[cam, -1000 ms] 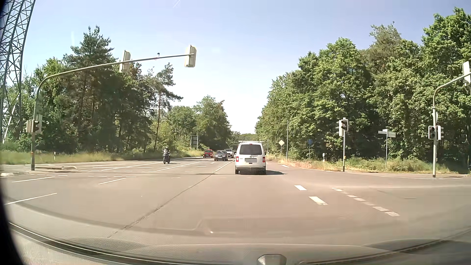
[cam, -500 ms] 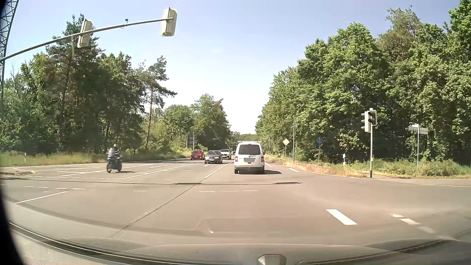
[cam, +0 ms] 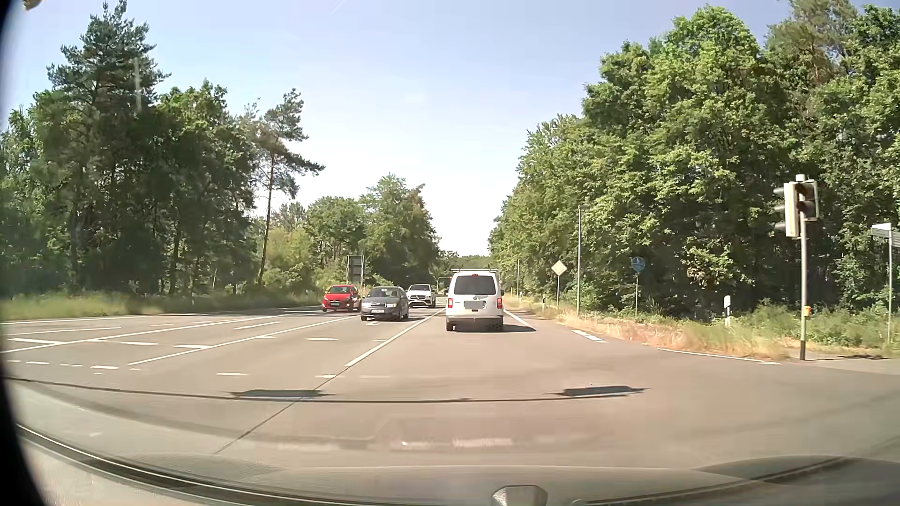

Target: Follow the waypoints while adhering to traffic rules and regulations

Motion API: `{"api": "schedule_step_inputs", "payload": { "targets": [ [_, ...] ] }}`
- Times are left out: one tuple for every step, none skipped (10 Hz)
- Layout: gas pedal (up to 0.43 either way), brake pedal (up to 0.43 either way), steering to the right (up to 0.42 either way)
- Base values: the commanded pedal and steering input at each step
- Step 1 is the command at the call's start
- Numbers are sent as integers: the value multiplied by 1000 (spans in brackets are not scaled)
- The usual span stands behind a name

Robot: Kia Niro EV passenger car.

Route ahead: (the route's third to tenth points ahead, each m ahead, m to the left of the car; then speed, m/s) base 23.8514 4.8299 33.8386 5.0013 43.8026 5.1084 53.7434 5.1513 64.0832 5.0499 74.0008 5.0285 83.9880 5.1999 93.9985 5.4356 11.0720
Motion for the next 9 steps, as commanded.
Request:
{"api": "schedule_step_inputs", "payload": {
  "targets": [
    [177, 30, 1],
    [189, 30, 1],
    [138, 30, 1],
    [47, 30, 0],
    [0, 30, 0],
    [0, 30, 0],
    [0, 30, 0],
    [0, 30, 0],
    [0, 30, 0]
  ]
}}
